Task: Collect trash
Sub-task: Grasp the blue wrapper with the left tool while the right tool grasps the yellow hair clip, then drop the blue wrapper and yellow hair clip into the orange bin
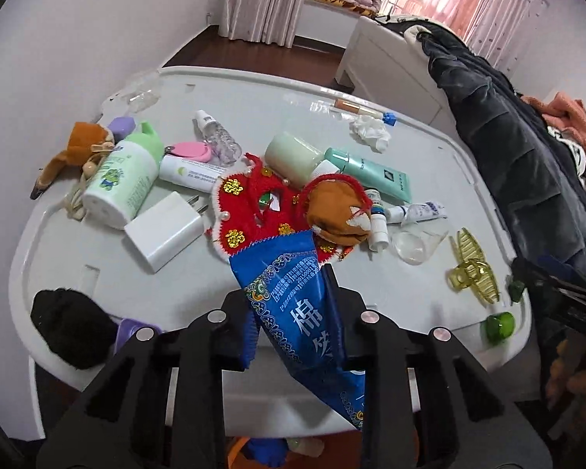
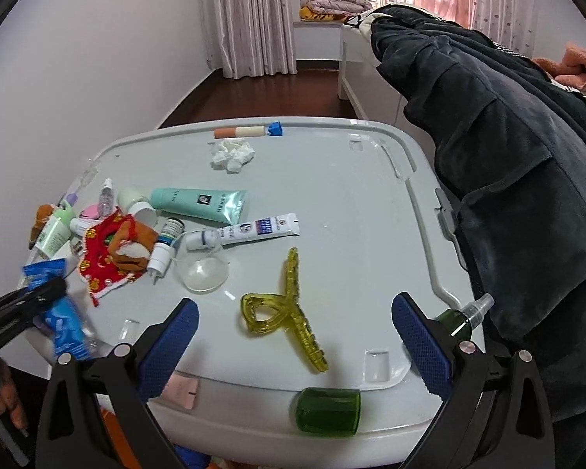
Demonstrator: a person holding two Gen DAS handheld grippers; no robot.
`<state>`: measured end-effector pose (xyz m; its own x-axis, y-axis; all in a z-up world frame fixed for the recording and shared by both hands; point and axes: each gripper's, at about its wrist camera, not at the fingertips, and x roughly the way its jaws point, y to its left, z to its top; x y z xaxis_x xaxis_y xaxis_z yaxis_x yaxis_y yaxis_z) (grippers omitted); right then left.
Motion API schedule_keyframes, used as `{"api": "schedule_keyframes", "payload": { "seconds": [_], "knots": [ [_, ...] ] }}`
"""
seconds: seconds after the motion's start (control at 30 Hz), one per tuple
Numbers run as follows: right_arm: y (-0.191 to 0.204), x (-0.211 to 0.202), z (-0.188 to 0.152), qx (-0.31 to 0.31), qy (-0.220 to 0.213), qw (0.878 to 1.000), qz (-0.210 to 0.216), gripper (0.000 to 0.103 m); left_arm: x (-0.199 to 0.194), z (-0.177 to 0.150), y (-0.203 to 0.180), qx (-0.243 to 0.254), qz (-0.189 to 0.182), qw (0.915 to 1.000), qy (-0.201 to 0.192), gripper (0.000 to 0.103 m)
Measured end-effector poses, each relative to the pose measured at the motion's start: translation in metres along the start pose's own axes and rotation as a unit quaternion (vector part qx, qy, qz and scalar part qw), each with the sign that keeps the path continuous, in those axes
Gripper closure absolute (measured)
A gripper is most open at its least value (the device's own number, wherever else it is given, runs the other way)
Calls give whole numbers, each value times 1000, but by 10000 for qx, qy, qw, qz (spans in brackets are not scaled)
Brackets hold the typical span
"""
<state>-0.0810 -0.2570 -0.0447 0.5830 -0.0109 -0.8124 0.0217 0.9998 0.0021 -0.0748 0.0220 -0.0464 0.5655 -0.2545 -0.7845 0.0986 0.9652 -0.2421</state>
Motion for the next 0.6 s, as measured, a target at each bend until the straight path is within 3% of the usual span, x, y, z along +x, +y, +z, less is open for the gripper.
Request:
{"api": "schedule_keyframes", "payload": {
  "seconds": [0.27, 0.3, 0.37, 0.4, 0.6],
  "knots": [
    [18, 46, 7, -484, 420, 9969, -457, 5, -21, -11, -14, 209, -316, 9992, -83, 75],
    [24, 53, 8, -634, 473, 9954, -543, 9, -22, -13, -16, 251, -343, 9991, -73, 75],
    [27, 63, 7, -746, 626, 9934, -613, 28, -23, -17, -19, 307, -402, 9987, -47, 75],
    [26, 71, 5, -677, 823, 9929, -526, 55, -24, -19, -20, 321, -428, 9986, -31, 75],
    [23, 60, 2, -452, 748, 9960, -204, 60, -26, -27, -20, 363, -543, 9979, 52, 75]
  ]
}}
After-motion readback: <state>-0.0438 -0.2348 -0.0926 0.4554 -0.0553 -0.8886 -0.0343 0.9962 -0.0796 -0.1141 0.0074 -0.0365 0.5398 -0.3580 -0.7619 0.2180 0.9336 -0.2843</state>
